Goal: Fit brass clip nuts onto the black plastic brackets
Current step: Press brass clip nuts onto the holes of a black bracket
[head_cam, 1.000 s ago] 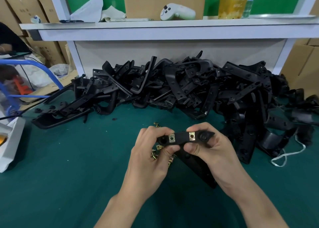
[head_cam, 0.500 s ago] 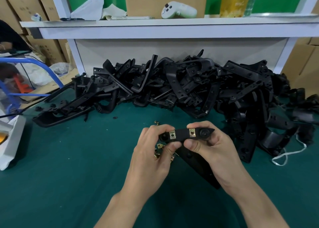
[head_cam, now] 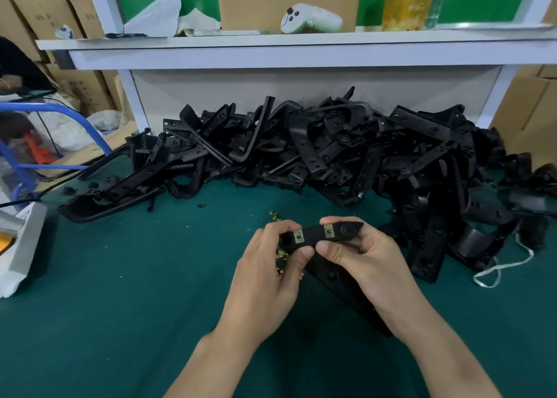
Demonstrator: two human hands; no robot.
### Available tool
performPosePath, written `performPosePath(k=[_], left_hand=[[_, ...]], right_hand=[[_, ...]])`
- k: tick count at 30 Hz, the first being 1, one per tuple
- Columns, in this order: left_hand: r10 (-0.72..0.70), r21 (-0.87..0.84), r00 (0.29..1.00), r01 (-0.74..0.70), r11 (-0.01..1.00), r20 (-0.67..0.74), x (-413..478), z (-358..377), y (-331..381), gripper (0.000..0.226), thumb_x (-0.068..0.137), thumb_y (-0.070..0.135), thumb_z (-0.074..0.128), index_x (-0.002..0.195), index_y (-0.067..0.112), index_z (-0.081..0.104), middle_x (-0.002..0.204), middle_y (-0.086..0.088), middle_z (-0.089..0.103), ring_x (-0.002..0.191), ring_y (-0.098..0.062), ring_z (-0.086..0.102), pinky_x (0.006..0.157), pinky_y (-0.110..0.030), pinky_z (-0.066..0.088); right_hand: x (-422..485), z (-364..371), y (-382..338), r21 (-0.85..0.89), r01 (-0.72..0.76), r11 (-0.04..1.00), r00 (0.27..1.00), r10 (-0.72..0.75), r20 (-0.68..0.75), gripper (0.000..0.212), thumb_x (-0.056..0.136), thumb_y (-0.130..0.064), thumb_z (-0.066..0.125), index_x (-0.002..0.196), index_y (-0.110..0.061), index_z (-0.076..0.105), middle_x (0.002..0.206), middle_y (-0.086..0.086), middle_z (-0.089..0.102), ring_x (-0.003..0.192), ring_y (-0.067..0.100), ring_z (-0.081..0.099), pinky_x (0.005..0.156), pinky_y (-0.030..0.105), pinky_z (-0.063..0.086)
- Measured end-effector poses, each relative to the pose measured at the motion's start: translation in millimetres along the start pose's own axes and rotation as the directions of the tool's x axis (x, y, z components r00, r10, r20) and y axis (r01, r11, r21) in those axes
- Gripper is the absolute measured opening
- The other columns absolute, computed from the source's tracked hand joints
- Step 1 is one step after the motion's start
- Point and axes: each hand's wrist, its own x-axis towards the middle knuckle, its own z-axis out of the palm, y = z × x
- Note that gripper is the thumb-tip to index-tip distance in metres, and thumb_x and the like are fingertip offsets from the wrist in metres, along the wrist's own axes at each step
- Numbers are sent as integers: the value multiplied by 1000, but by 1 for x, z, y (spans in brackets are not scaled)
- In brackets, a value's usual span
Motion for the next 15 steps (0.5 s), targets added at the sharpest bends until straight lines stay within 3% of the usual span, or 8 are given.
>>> performPosePath(k=[4, 8, 12, 15], left_hand=[[-57, -27, 998, 57, 998, 25, 0, 2, -1, 27, 93, 65, 49, 116, 51, 44, 107, 18, 62, 103, -6, 60, 81, -17, 46], [-162, -159, 985, 171, 972, 66, 1, 2, 5, 24, 88, 64, 54, 110, 55, 50, 101, 16, 67, 99, -6, 62, 77, -10, 44], [-246, -346, 960, 278, 896, 134, 3, 0, 13, 13, 97, 48, 58, 100, 36, 63, 77, 18, 66, 69, -3, 57, 64, -16, 45], [-289, -413, 947, 322, 852, 142, 5, -3, 19, 18, 102, 31, 55, 90, 24, 66, 68, 17, 57, 63, -2, 49, 60, -12, 40]], right_hand=[[1, -2, 3, 2, 3, 1000, 1000, -3, -3, 30, 71, -31, 81, 101, -34, 75, 100, -3, 78, 96, 11, 73, 81, 15, 53], [2, -5, 7, -26, 11, 1000, 1000, -10, 6, 27, 80, -23, 80, 105, -32, 74, 102, -4, 77, 97, 9, 72, 81, 13, 52], [1, -6, 10, -52, 22, 998, 1000, -21, 22, 23, 88, -22, 76, 107, -33, 73, 104, -4, 76, 99, 9, 72, 83, 12, 51], [0, -5, 13, -80, 26, 996, 1000, -24, 18, 14, 94, -29, 68, 106, -36, 74, 102, -6, 76, 97, 7, 71, 81, 12, 51]])
